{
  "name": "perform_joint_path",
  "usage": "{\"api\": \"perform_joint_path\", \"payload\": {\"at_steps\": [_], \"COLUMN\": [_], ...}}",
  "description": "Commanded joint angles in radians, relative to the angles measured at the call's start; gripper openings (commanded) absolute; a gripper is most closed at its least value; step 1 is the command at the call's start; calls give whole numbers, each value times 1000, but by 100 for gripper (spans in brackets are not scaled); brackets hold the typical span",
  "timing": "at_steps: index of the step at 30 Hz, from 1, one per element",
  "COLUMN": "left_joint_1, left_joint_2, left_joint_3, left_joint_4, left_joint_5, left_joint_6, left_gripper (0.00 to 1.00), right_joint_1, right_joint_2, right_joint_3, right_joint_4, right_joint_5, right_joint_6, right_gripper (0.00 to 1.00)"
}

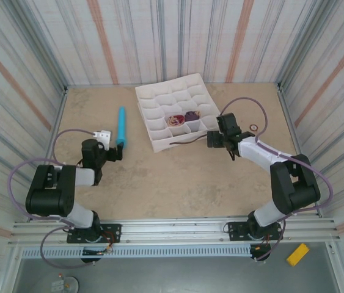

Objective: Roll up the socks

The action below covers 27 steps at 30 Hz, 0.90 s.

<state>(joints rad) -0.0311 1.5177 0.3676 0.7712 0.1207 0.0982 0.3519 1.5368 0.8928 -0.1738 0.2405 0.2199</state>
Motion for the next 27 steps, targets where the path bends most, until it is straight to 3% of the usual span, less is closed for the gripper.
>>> {"api": "perform_joint_path", "payload": {"at_steps": [1, 7, 10, 17, 27], "left_joint_1": [16, 17, 16, 16, 16], "left_joint_2": [10, -6, -7, -9, -10], "left_joint_3": [37, 41, 42, 42, 42], "left_joint_4": [60, 25, 22, 17, 17], "left_joint_5": [-98, -95, -95, -95, -95], "left_joint_6": [-35, -38, -37, -37, -36], "left_gripper": [99, 99, 99, 99, 99], "right_joint_1": [-64, -210, -244, -267, -321], "right_joint_2": [8, -37, -74, -88, -160], "right_joint_3": [-1, -87, -205, -330, -415], "right_joint_4": [99, 299, 533, 844, 898], "right_joint_5": [69, -38, -44, -37, -105], "right_joint_6": [-89, -59, -92, -180, -167], "right_gripper": [99, 99, 99, 99, 99]}}
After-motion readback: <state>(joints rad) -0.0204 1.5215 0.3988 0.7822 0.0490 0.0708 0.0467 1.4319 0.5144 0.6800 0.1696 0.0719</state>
